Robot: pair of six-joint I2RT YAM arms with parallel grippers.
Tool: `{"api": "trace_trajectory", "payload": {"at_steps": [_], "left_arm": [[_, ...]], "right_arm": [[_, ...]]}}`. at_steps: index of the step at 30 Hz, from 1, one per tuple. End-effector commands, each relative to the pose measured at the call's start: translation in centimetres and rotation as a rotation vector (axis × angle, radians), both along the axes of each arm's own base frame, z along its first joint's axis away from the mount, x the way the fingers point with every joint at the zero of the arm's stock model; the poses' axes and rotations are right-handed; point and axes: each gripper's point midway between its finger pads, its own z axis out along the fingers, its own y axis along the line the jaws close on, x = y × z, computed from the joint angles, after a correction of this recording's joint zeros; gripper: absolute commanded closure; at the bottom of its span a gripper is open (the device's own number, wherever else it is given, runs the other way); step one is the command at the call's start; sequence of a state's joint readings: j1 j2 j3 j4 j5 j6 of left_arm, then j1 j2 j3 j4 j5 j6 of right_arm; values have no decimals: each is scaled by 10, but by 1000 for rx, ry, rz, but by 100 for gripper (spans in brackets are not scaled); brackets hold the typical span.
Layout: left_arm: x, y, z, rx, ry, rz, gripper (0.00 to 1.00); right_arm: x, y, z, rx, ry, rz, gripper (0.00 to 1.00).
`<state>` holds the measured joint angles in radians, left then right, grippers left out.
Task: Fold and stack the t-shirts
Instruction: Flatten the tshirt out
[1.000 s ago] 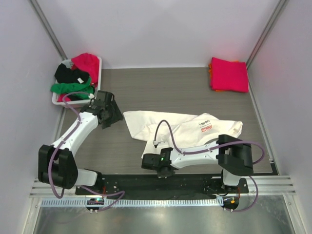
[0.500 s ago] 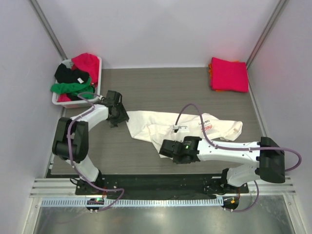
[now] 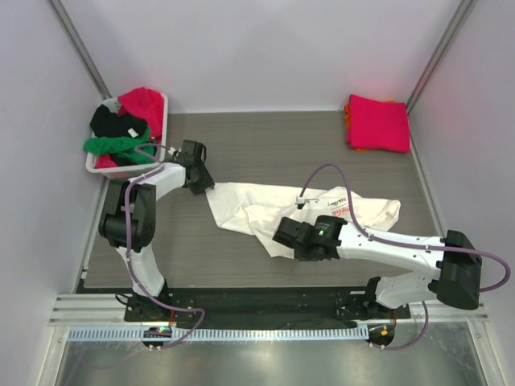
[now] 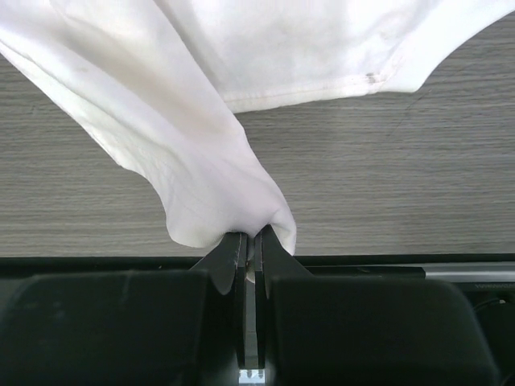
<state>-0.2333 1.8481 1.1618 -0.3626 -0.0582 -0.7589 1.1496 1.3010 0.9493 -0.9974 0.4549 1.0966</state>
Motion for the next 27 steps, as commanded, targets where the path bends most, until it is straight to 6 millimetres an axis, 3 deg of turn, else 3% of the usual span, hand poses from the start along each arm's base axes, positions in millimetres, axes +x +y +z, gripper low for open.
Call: {"api": "trace_trajectory", "payload": {"at_steps": [1, 5, 8, 11, 13, 14, 15, 16, 17, 18, 19, 20, 21, 22, 23, 24, 25, 26, 27], "left_arm": [[16, -5, 1, -37, -34, 13, 70], [13, -9, 1, -59, -39, 13, 100], [11, -8, 16, -66, -55, 14, 100], [7, 1, 59, -33, -93, 32, 100], [1, 6, 102, -30, -143, 33, 100], [-1, 7, 118, -27, -170, 32, 100], [-4, 10, 134, -21, -198, 34, 100], [-11, 13, 169, -28, -261, 37, 100], [-15, 15, 185, -30, -287, 39, 100], [-19, 19, 204, -24, -322, 44, 100], [-29, 22, 237, -31, -375, 45, 100], [-34, 25, 255, -29, -409, 49, 100], [-39, 30, 272, -20, -440, 58, 100], [-51, 35, 308, -17, -501, 59, 100], [-57, 39, 326, -10, -533, 62, 100], [-64, 43, 342, -4, -562, 65, 100], [-76, 50, 372, 13, -615, 74, 100], [-87, 55, 390, 16, -654, 81, 100], [-96, 60, 406, 20, -685, 91, 100]], "right_arm": [[10, -13, 9, -15, -46, -10, 99], [17, -16, 16, -4, -58, -23, 99], [26, -21, 36, 5, -97, -38, 99], [41, -32, 73, 26, -178, -64, 99], [51, -46, 98, 20, -227, -91, 99], [59, -45, 126, 46, -275, -87, 99], [63, -49, 141, 42, -307, -91, 99], [63, -57, 154, 18, -322, -89, 99], [72, -60, 190, 39, -403, -112, 99], [75, -66, 207, 28, -438, -112, 99], [74, -75, 222, 9, -461, -112, 99], [78, -81, 258, 47, -541, -139, 99], [78, -88, 275, 40, -577, -122, 99], [78, -93, 291, 44, -614, -119, 99], [76, -100, 321, 97, -675, -128, 99], [76, -107, 336, 64, -710, -83, 99], [75, -109, 353, 87, -747, -68, 99], [70, -117, 378, 133, -802, -68, 99], [67, -123, 391, 141, -835, -50, 99]]}}
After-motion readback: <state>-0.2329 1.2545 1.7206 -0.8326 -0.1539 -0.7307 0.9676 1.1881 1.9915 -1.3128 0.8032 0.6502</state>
